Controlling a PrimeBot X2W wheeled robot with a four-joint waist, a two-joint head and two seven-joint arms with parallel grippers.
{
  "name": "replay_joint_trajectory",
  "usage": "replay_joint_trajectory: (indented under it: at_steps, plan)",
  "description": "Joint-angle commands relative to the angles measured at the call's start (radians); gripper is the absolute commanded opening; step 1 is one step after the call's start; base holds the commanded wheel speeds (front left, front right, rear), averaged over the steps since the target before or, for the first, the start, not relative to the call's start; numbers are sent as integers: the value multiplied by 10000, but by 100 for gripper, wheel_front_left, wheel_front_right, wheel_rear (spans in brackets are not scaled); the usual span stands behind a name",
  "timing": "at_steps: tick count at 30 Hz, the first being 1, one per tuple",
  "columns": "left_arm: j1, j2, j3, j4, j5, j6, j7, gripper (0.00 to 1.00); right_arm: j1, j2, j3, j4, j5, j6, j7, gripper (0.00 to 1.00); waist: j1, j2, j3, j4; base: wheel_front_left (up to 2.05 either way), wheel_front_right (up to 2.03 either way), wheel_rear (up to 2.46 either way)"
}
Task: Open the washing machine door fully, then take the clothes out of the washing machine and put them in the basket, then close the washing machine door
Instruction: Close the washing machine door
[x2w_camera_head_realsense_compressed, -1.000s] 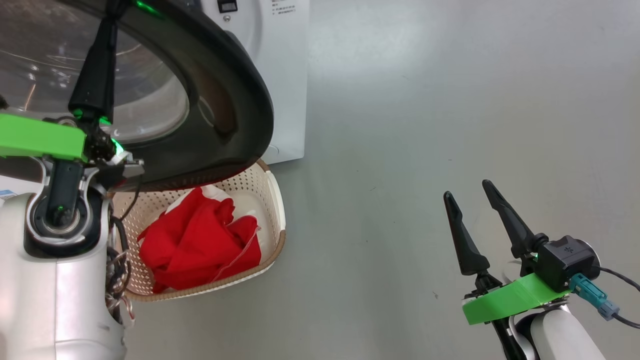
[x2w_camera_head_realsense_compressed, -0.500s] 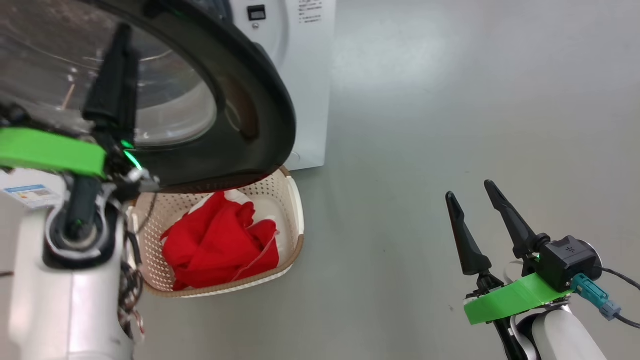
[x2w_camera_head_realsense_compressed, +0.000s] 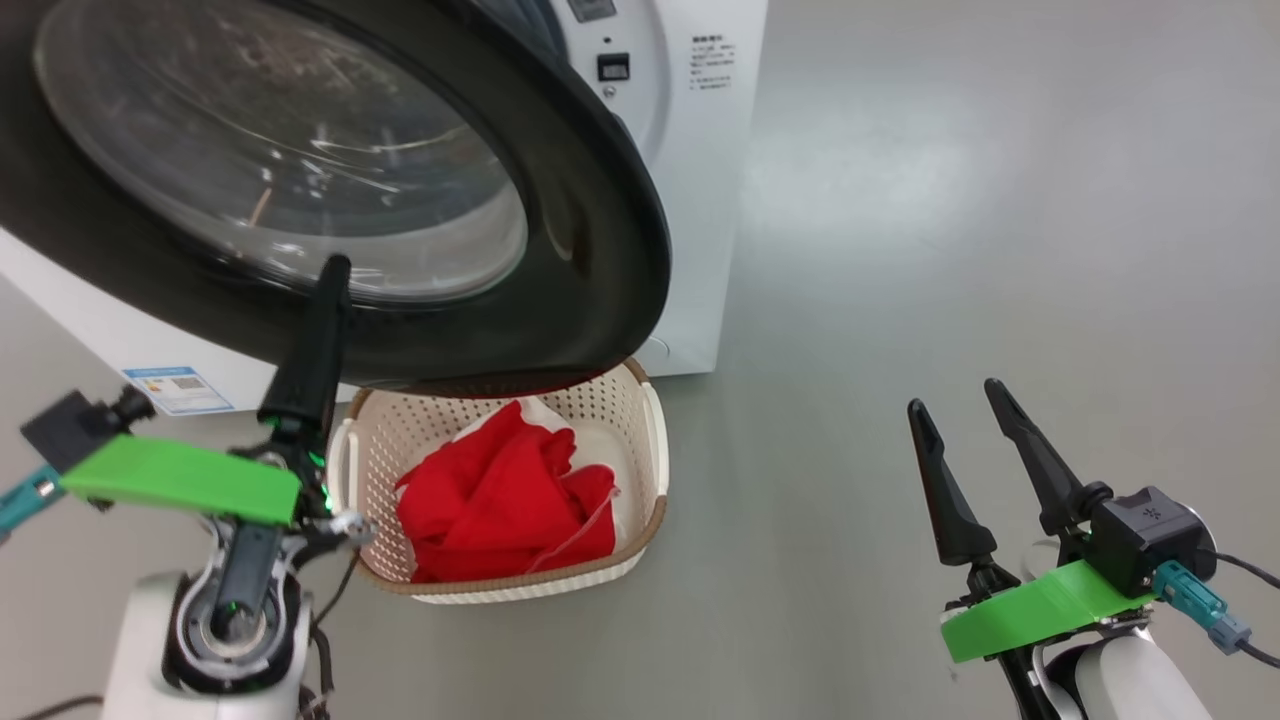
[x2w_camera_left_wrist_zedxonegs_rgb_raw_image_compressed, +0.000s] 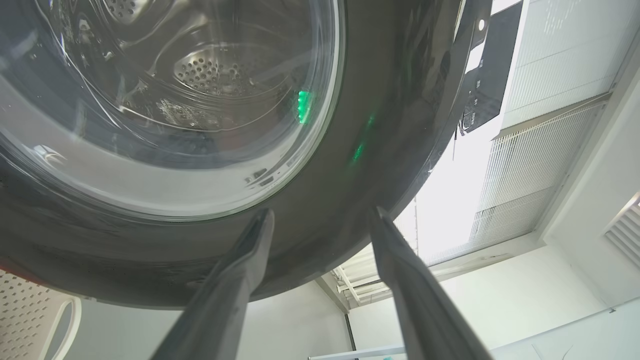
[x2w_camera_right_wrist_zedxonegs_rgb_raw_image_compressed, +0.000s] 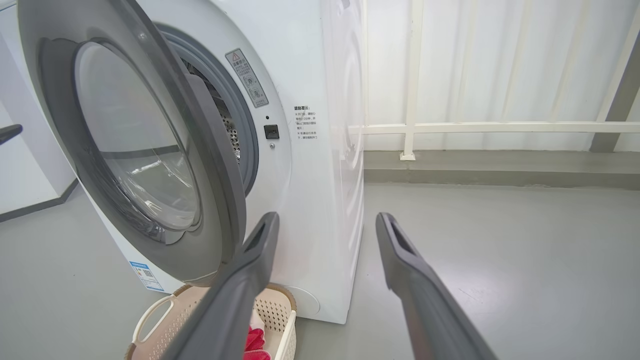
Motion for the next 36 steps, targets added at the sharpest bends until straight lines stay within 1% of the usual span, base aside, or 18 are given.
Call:
replay_joint_trajectory:
  at_steps: [1, 3, 5, 7, 8, 13, 18, 20, 23, 25, 32, 36]
  plan:
    - [181, 231, 210, -404, 191, -154, -105, 100, 32, 7, 129, -200, -36, 63, -63, 100, 0, 0, -280, 265, 0, 0, 0]
    - [525, 234, 154, -538, 340, -198, -225, 100, 97, 7, 102, -205, -49, 63, -63, 100, 0, 0, -395, 352, 0, 0, 0]
    - [856, 331, 63, -707, 820, -260, -532, 100, 165, 7, 76, -213, -60, 63, -63, 100, 0, 0, -490, 422, 0, 0, 0]
    - [1181, 455, -110, -907, 1528, -340, -987, 100, 242, 7, 37, -226, -66, 63, -63, 100, 0, 0, -594, 485, 0, 0, 0]
    - [1181, 455, -110, -907, 1528, -340, -987, 100, 242, 7, 37, -226, -66, 63, -63, 100, 0, 0, -594, 485, 0, 0, 0]
    - [1948, 703, -638, -1169, 3251, -461, -2148, 100, 463, 7, -118, -294, -73, 63, -63, 100, 0, 0, -817, 605, 0, 0, 0]
    - [2481, 1137, -1068, -1040, 4893, -487, -3127, 100, 640, 7, -279, -455, -67, 63, -63, 100, 0, 0, -976, 629, 0, 0, 0]
    - [2639, 1264, -1146, -931, 5444, -442, -3445, 100, 695, 7, -384, -517, -44, 63, -63, 100, 0, 0, -1037, 613, 0, 0, 0]
    - [2868, 1328, -1176, -867, 5980, -400, -3733, 100, 793, 7, -505, -655, -37, 63, -63, 100, 0, 0, -1154, 584, 0, 0, 0]
    - [3027, 1488, -1201, -829, 6533, -296, -3862, 100, 884, 7, -587, -741, -21, 63, -63, 100, 0, 0, -1270, 558, 0, 0, 0]
    - [3564, 1696, -1184, -715, 8045, 132, -4049, 100, 1287, 7, -715, -923, -10, 63, -63, 100, 0, 0, -1577, 552, 0, 0, 0]
    - [3813, 1671, -1114, -661, 8700, 309, -4075, 100, 1492, 7, -849, -1062, -24, 63, -63, 100, 0, 0, -1705, 566, 0, 0, 0]
